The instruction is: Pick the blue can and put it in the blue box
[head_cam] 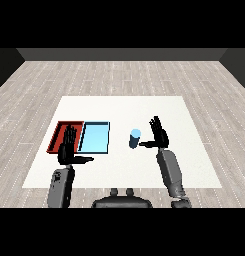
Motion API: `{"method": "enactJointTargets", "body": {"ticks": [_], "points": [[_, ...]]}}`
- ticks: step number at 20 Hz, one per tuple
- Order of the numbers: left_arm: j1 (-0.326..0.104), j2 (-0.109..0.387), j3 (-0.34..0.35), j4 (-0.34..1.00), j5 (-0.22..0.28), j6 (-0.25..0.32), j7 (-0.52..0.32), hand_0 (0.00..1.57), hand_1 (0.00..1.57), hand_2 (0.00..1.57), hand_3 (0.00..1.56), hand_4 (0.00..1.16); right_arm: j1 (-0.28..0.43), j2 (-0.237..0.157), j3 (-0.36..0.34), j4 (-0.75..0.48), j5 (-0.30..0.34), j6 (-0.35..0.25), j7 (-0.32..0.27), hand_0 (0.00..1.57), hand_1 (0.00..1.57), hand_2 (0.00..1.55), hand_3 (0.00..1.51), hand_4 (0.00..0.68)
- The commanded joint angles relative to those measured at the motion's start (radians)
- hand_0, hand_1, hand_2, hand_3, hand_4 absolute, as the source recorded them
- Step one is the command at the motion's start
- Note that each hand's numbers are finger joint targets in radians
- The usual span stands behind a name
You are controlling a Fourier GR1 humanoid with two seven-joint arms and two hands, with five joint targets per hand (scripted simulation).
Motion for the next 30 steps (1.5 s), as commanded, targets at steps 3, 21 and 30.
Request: {"method": "enactJointTargets", "body": {"ticks": [3, 21, 30], "points": [[0.01, 0.015, 0.023, 0.024, 0.01, -0.02, -0.032, 0.0, 0.0, 0.0, 0.0, 0.0, -0.049, 0.024, 0.039, 0.093, -0.043, -0.059, -0.055, 0.0, 0.0, 0.0, 0.0, 0.0], [-0.075, 0.052, 0.072, 0.054, 0.052, -0.032, 0.031, 0.0, 0.0, 0.0, 0.0, 0.0, -0.161, 0.025, 0.132, 0.431, -0.19, -0.1, -0.238, 0.0, 0.0, 0.0, 0.0, 0.0], [-0.013, 0.013, 0.037, 0.035, 0.06, -0.047, 0.003, 0.0, 0.0, 0.0, 0.0, 0.0, -0.172, 0.025, 0.22, 0.388, -0.273, -0.161, -0.18, 0.0, 0.0, 0.0, 0.0, 0.0]]}}
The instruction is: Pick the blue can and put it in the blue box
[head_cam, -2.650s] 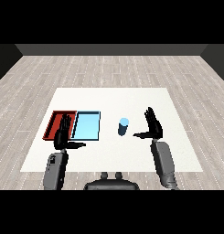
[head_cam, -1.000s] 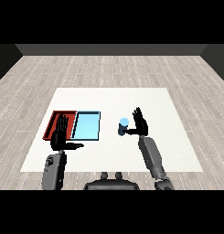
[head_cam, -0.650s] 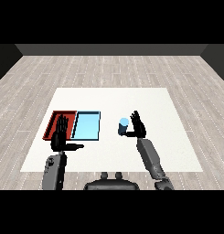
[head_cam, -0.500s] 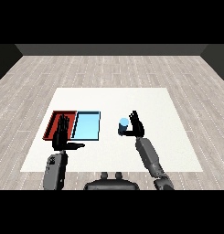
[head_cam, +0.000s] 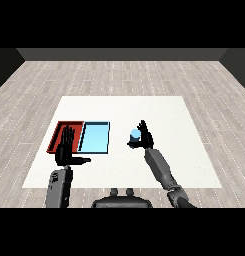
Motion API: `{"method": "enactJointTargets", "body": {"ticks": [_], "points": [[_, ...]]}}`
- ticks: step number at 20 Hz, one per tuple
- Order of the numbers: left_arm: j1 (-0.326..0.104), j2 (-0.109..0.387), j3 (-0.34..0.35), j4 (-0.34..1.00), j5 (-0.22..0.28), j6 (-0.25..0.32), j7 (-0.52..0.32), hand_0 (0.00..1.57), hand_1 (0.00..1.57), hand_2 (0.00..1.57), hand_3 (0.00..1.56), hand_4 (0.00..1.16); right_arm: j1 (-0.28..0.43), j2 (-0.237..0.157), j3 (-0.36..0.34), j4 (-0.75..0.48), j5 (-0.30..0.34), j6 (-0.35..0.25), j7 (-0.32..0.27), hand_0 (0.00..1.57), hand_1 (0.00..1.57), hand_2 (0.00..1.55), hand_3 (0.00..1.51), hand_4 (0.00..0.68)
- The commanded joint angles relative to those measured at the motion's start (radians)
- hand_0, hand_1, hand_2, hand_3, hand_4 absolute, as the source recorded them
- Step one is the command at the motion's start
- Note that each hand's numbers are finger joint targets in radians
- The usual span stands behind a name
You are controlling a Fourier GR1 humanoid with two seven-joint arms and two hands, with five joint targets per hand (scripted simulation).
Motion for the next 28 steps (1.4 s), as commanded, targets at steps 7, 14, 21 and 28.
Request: {"method": "enactJointTargets", "body": {"ticks": [7, 14, 21, 28], "points": [[-0.112, 0.005, 0.036, 0.084, 0.028, 0.018, 0.016, 0.0, 0.0, 0.0, 0.0, 0.0, -0.037, -0.015, -0.011, 0.071, -0.001, 0.025, 0.021, 0.0, 0.0, 0.0, 0.0, 0.0], [-0.051, 0.036, 0.061, 0.036, 0.049, -0.016, 0.009, 0.0, 0.0, 0.0, 0.0, 0.0, -0.166, 0.001, -0.042, 0.278, -0.008, 0.062, -0.043, 0.0, 0.0, 0.0, 0.0, 0.0], [0.012, 0.017, 0.027, 0.019, 0.027, -0.026, -0.02, 0.0, 0.0, 0.0, 0.0, 0.0, -0.237, -0.031, -0.023, 0.401, -0.022, -0.222, -0.105, 1.5, 1.5, 1.47, 1.43, 0.647], [-0.03, 0.004, 0.002, 0.055, -0.009, -0.001, -0.011, 0.0, 0.0, 0.0, 0.0, 0.0, -0.257, 0.0, 0.045, 0.434, -0.025, -0.285, -0.13, 1.5, 1.5, 1.48, 1.44, 0.616]]}}
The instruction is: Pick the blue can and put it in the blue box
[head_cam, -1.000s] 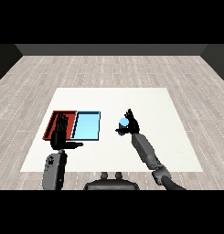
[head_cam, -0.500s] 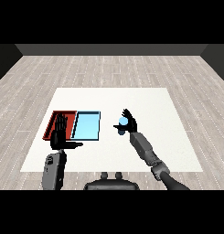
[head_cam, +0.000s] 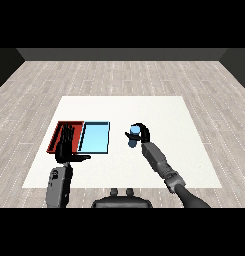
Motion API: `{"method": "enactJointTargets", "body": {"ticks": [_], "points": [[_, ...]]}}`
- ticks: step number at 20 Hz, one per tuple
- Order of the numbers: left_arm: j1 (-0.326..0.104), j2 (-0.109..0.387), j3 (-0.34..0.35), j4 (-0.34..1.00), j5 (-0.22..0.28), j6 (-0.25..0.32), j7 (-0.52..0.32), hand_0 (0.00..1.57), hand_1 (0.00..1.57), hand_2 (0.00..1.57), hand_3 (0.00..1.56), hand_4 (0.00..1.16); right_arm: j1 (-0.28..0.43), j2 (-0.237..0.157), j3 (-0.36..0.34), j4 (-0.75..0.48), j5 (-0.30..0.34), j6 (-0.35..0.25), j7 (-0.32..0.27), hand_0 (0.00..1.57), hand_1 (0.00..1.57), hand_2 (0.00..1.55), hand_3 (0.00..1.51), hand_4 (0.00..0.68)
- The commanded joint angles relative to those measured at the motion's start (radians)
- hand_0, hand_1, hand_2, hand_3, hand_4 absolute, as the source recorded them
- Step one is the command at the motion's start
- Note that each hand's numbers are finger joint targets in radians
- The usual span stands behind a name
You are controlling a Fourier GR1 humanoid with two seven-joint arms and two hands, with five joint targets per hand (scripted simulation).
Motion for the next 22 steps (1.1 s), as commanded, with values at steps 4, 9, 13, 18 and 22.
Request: {"method": "enactJointTargets", "body": {"ticks": [4, 9, 13, 18, 22], "points": [[0.059, -0.012, -0.047, -0.074, -0.027, 0.0, 0.036, 0.0, 0.0, 0.0, 0.0, 0.0, 0.046, -0.021, 0.041, -0.151, 0.05, -0.049, 0.075, 1.49, 1.49, 1.46, 1.41, 0.645], [0.039, -0.035, -0.11, -0.013, -0.079, -0.002, 0.02, 0.0, 0.0, 0.0, 0.0, 0.0, 0.077, -0.084, 0.122, -0.382, 0.116, -0.127, 0.216, 1.46, 1.46, 1.45, 1.4, 0.626], [-0.038, -0.062, -0.143, 0.07, -0.096, 0.01, 0.065, 0.0, 0.0, 0.0, 0.0, 0.0, 0.059, -0.134, 0.121, -0.42, 0.165, -0.13, 0.237, 1.43, 1.43, 1.45, 1.39, 0.622], [-0.028, -0.074, -0.224, 0.054, -0.132, 0.054, 0.118, 0.0, 0.0, 0.0, 0.0, 0.0, 0.024, -0.139, 0.134, -0.533, 0.221, -0.149, 0.337, 1.42, 1.42, 1.44, 1.41, 0.622], [-0.059, -0.075, -0.26, 0.105, -0.106, 0.071, 0.107, 0.0, 0.0, 0.0, 0.0, 0.0, 0.232, -0.154, 0.197, -0.811, 0.284, -0.193, 0.407, 1.42, 1.42, 1.44, 1.4, 0.616]]}}
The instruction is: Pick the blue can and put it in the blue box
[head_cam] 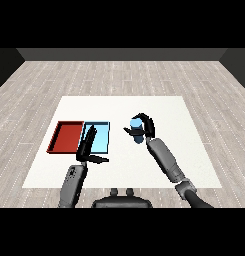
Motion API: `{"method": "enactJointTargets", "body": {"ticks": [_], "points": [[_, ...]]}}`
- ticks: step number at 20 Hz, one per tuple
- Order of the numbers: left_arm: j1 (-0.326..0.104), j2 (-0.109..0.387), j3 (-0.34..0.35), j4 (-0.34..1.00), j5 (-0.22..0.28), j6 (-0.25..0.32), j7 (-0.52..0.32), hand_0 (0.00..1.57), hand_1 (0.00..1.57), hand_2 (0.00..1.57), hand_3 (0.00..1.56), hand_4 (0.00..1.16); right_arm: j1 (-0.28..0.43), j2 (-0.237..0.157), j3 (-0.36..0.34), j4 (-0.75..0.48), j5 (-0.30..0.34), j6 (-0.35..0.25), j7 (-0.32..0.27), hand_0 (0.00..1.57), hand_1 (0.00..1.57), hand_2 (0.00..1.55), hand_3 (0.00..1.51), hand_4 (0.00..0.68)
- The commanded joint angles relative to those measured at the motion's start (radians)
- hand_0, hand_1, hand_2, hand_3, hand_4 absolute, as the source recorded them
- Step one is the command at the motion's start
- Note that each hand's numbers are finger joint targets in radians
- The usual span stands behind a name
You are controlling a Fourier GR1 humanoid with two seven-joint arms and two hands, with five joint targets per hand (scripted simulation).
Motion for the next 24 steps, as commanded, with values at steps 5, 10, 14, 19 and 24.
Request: {"method": "enactJointTargets", "body": {"ticks": [5, 10, 14, 19, 24], "points": [[-0.07, -0.006, -0.064, 0.143, 0.034, 0.034, -0.054, 0.0, 0.0, 0.0, 0.0, 0.0, 0.191, -0.036, 0.032, -0.264, 0.116, 0.002, 0.087, 1.42, 1.42, 1.45, 1.4, 0.616], [-0.061, -0.006, -0.183, 0.074, 0.073, 0.097, 0.057, 0.0, 0.0, 0.0, 0.0, 0.0, 0.202, -0.03, 0.051, -0.375, 0.201, -0.007, 0.193, 1.44, 1.44, 1.45, 1.4, 0.614], [-0.054, -0.006, -0.251, 0.102, 0.112, 0.169, 0.04, 0.0, 0.0, 0.0, 0.0, 0.0, 0.197, -0.003, 0.034, -0.404, 0.217, 0.051, 0.211, 1.46, 1.46, 1.46, 1.4, 0.608], [-0.059, -0.006, -0.304, 0.133, 0.096, 0.22, 0.024, 0.0, 0.0, 0.0, 0.0, 0.0, 0.214, 0.065, 0.003, -0.348, 0.27, 0.076, 0.166, 1.49, 1.49, 1.47, 1.4, 0.62], [-0.198, -0.006, -0.302, 0.268, 0.178, 0.274, 0.005, 0.0, 0.0, 0.0, 0.0, 0.0, 0.21, 0.094, -0.019, -0.343, 0.304, 0.116, 0.163, 1.49, 1.49, 1.47, 1.4, 0.611]]}}
